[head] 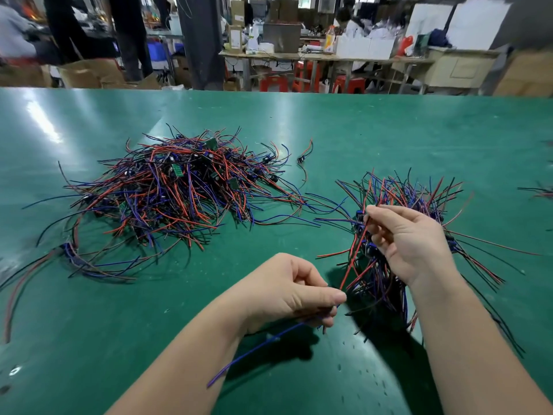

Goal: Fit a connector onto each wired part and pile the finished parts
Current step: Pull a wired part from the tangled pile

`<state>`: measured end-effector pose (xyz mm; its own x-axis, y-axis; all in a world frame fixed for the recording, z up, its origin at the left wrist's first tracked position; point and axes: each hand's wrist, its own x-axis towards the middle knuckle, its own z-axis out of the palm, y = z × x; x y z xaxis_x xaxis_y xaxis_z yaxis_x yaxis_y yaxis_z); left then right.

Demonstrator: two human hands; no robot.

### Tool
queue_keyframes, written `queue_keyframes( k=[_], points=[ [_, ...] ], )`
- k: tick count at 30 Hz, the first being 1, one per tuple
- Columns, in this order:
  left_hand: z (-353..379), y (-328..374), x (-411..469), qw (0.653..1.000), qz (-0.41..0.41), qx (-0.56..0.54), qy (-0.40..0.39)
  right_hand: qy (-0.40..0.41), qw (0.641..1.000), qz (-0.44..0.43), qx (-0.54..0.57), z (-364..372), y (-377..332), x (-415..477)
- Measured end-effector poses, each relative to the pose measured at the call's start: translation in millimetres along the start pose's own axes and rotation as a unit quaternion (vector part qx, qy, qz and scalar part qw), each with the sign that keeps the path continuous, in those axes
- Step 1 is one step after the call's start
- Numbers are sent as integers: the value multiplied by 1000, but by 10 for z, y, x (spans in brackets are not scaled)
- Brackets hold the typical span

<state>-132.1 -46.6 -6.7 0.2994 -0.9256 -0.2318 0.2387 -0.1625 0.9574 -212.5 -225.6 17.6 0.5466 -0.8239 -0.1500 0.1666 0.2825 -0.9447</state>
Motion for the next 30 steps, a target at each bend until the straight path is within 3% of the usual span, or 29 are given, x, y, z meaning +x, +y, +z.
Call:
queue_keyframes(
  k=[9, 14, 18, 22, 26, 30],
  points=[
    [-102, 42, -43, 998, -37, 41, 14, 78, 993, -67, 58, -69, -34, 30],
    [-77, 101, -61, 999, -7, 5, 38, 69, 994, 1, 85, -101, -65, 74],
    [-109, 216, -61, 983, 72, -167, 27, -13, 998, 57, 1, 7, 13, 26],
    [-174, 302, -71, 924, 121, -362, 1, -134, 989, 35, -60, 169, 123, -106],
    [-148, 256, -6, 931, 127, -332, 85, -249, 966, 11, -68, 349, 239, -283],
    [-9, 168, 40, 948, 115, -229, 191, -251, 967, 0, 43, 448, 280, -351]
  ],
)
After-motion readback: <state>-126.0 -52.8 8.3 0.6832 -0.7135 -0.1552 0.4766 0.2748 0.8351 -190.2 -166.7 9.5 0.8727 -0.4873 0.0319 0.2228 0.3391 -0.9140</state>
